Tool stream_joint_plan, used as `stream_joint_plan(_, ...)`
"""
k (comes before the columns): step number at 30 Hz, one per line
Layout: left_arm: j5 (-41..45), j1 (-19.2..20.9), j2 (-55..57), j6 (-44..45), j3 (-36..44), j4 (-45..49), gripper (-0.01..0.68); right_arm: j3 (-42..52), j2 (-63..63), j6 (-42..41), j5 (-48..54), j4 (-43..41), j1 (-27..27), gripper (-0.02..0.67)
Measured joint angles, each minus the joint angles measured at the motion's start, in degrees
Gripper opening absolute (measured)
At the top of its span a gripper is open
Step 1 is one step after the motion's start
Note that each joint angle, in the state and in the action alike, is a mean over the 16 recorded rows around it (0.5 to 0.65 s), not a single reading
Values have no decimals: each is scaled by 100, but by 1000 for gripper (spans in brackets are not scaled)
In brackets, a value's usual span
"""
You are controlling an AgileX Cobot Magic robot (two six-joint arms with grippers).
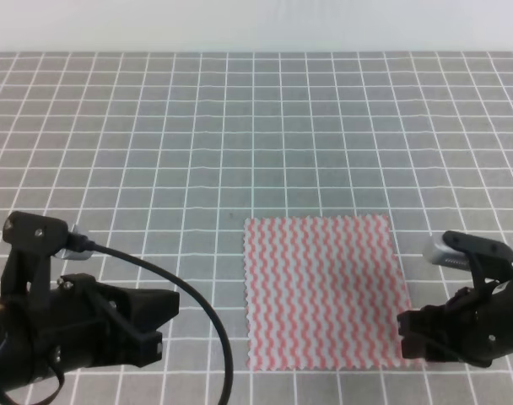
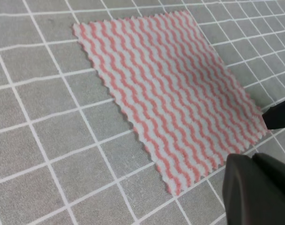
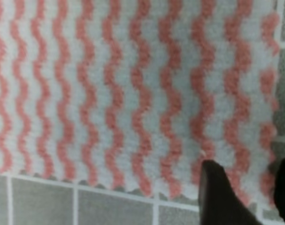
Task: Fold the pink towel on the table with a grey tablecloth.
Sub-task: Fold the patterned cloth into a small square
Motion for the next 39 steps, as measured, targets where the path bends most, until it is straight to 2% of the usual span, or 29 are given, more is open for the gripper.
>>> stream_joint_plan(11, -3, 0, 3, 8, -1, 0, 0, -11, 133, -10, -51, 72, -5, 215)
stream_joint_plan(27, -3, 0, 3, 19, -1, 0, 0, -81, 45, 27, 72, -123, -8, 12)
stream_joint_plan(39, 93, -2, 25, 563, -3, -28, 0, -463, -197, 109, 84, -24, -8, -14)
